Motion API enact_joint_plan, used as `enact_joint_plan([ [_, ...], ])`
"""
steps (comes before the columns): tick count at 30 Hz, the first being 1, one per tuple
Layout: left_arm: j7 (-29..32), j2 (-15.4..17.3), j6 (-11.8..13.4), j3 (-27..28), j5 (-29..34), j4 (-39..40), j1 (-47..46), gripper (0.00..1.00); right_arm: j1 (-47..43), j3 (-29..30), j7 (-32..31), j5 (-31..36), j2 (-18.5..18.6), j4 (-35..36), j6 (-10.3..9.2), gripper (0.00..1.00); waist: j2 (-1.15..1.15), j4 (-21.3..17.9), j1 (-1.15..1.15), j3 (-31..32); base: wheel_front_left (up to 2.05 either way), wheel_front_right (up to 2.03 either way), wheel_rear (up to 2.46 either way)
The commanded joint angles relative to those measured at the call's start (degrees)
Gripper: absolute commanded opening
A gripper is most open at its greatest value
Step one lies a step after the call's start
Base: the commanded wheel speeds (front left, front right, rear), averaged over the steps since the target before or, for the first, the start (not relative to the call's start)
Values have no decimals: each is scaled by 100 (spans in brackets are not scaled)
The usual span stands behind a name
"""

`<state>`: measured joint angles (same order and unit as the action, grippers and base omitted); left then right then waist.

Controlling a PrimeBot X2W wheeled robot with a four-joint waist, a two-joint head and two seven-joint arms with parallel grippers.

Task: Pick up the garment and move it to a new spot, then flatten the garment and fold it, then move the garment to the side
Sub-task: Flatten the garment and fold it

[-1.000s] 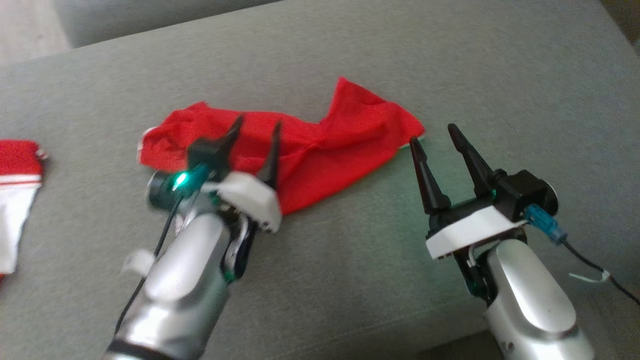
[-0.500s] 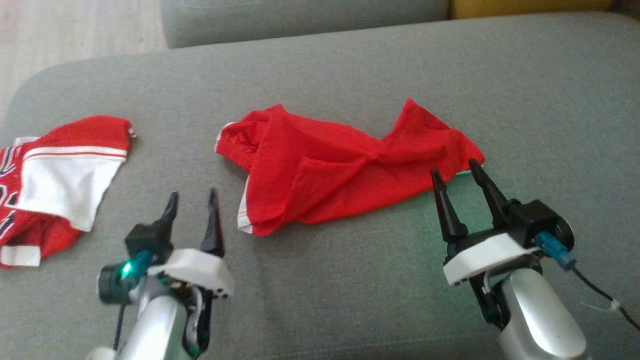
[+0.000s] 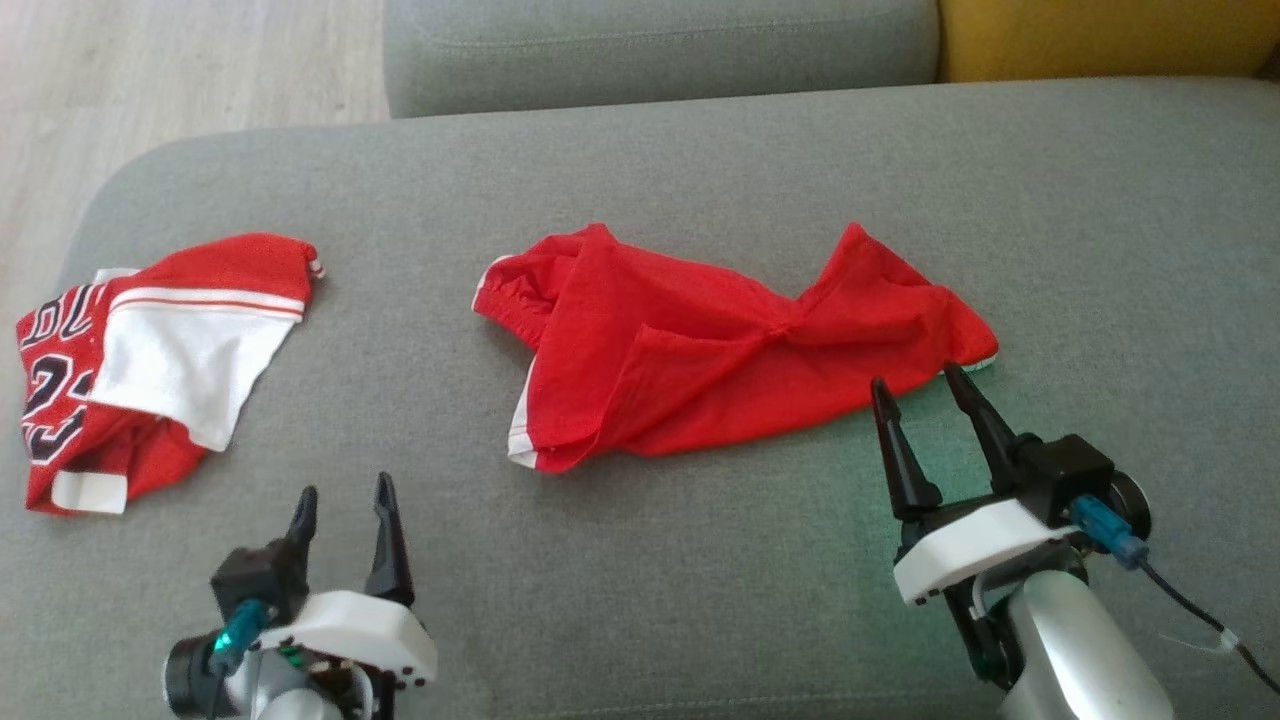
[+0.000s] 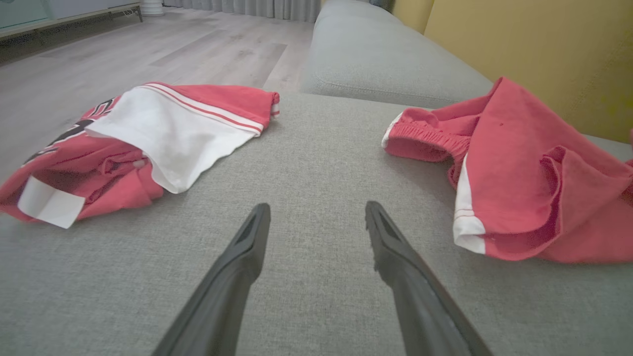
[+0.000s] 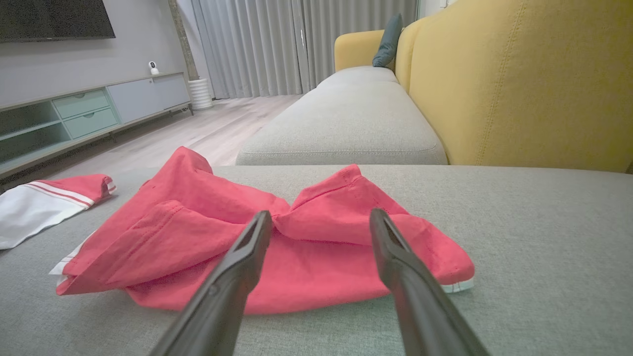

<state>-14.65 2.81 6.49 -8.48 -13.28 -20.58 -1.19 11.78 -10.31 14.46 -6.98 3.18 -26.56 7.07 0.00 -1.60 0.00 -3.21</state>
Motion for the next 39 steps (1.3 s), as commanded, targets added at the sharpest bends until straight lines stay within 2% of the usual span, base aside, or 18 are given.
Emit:
enact_joint_plan([
  [1,-35,9,-32,117,-23,173,-226,100,142,-128,54,25,-30,162,42,100,0,-26,0,-34,0,0,0],
  [7,-35,8,-138,-321,-137,65,-391,100,196,-189,54,6,-30,163,42,100,0,-188,0,-170,0,0,0],
  [14,-35,8,-146,-807,-308,-134,-721,100,308,-246,54,22,-30,182,42,100,0,-437,0,-429,0,0,0],
  [22,-35,7,61,-702,-370,-500,-943,100,432,-304,54,-2,-30,240,42,100,0,-727,0,-647,0,0,0],
  [29,-35,7,-33,-624,-359,-599,-1054,100,484,-272,54,-1,-30,269,42,100,0,-810,0,-773,0,0,0],
  [36,-35,7,-182,-856,-424,-669,-1193,100,525,-291,54,-42,-30,263,42,100,0,-839,0,-839,0,0,0],
  [37,-35,7,-217,-927,-447,-707,-1210,78,528,-293,54,-50,-30,259,42,100,0,-839,0,-840,0,0,0],
  [38,-35,7,-245,-992,-474,-748,-1228,45,527,-288,54,-59,-30,255,42,100,0,-836,0,-832,0,0,0],
  [39,-35,7,-251,-1040,-501,-786,-1246,22,523,-283,54,-65,-30,251,42,100,0,-834,0,-824,0,0,0],
])
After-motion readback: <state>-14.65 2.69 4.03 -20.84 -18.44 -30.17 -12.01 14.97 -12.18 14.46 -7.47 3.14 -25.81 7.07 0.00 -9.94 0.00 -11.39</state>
